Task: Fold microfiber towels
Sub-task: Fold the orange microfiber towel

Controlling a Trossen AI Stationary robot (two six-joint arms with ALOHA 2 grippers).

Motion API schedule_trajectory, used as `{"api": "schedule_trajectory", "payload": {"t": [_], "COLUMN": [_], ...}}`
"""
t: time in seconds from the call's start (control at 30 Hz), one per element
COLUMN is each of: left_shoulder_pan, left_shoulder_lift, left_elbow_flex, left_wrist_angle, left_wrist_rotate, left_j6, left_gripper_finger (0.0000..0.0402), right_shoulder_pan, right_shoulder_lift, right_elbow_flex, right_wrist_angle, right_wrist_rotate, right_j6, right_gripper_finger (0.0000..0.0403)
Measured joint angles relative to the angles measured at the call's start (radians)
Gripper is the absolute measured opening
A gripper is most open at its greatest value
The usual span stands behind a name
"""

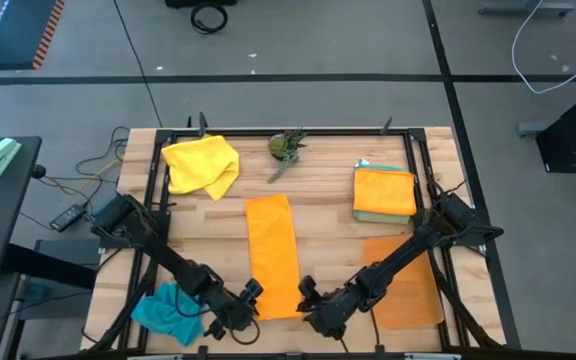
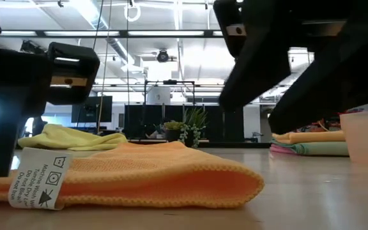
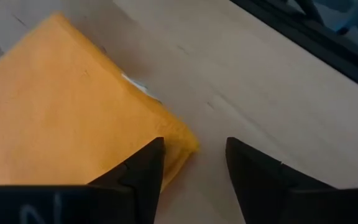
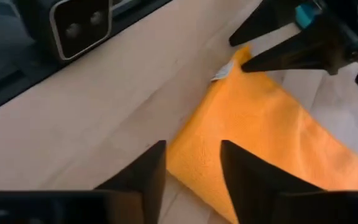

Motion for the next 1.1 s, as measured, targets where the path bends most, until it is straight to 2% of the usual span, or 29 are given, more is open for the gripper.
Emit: {"api": "schedule_trajectory", "payload": {"t": [0.17,0.37,0.53,0.67,0.8,1.1], "left_shoulder_pan": [0.008,0.033,0.065,0.08,0.081,0.082], "left_shoulder_lift": [0.009,0.016,0.019,0.02,0.02,0.055], "left_elbow_flex": [0.001,0.001,0.001,0.002,0.001,0.002], "left_wrist_angle": [0.002,-0.003,-0.011,-0.014,-0.02,-0.022], "left_wrist_rotate": [0.009,0.037,0.088,0.09,0.09,0.11], "left_j6": [-0.019,-0.081,-0.137,-0.15,-0.151,-0.154], "left_gripper_finger": [0.017,0.0158,0.0148,0.0141,0.0137,0.0137], "right_shoulder_pan": [-0.007,-0.013,-0.025,-0.042,-0.057,-0.057], "right_shoulder_lift": [0.009,0.092,0.095,0.095,0.094,0.093], "right_elbow_flex": [0.0,-0.001,0.001,0.001,0.003,0.004], "right_wrist_angle": [0.024,0.076,0.09,0.083,0.048,0.023], "right_wrist_rotate": [-0.023,-0.065,-0.059,-0.089,-0.103,-0.125], "right_j6": [-0.001,-0.016,0.028,0.086,0.181,0.253], "right_gripper_finger": [0.0193,0.0193,0.0193,0.0192,0.0175,0.0124]}}
